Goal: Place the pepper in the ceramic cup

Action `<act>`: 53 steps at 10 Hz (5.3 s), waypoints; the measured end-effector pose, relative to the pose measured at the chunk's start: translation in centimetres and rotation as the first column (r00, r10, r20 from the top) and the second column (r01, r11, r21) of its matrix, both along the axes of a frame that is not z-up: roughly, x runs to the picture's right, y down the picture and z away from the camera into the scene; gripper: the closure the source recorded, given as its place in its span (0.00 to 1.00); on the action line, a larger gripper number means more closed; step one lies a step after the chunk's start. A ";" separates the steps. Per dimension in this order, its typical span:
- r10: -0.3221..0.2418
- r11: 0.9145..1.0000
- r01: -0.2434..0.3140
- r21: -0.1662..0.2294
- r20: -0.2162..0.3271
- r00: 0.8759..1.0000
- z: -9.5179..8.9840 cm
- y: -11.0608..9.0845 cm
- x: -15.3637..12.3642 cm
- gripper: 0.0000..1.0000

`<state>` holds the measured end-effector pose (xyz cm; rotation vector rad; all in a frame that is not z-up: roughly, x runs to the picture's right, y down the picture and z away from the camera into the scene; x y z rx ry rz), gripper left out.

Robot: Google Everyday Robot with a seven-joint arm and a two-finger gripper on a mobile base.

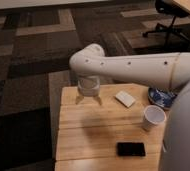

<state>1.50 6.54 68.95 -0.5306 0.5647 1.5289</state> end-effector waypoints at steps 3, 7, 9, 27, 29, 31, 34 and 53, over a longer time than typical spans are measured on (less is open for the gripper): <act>0.018 1.000 -0.019 -0.005 -0.053 0.998 -1.8 -0.4 9.0 0.35; 0.022 1.000 -0.022 -0.001 -0.046 0.999 -1.8 -0.5 8.8 0.35; 0.019 1.000 -0.019 -0.002 -0.044 0.999 -1.8 -0.5 8.6 0.35; 0.247 0.969 -0.241 0.060 -0.320 0.915 -5.9 5.0 39.4 0.35; 0.300 0.954 -0.285 0.094 -0.336 0.893 -4.8 5.9 42.8 0.35; 0.321 0.947 -0.305 0.101 -0.305 0.897 -3.7 7.3 44.2 0.35; 0.316 0.949 -0.304 0.084 -0.244 0.917 -1.9 10.1 45.1 0.35; 0.239 0.971 -0.237 0.040 -0.236 0.942 3.8 14.8 45.7 0.92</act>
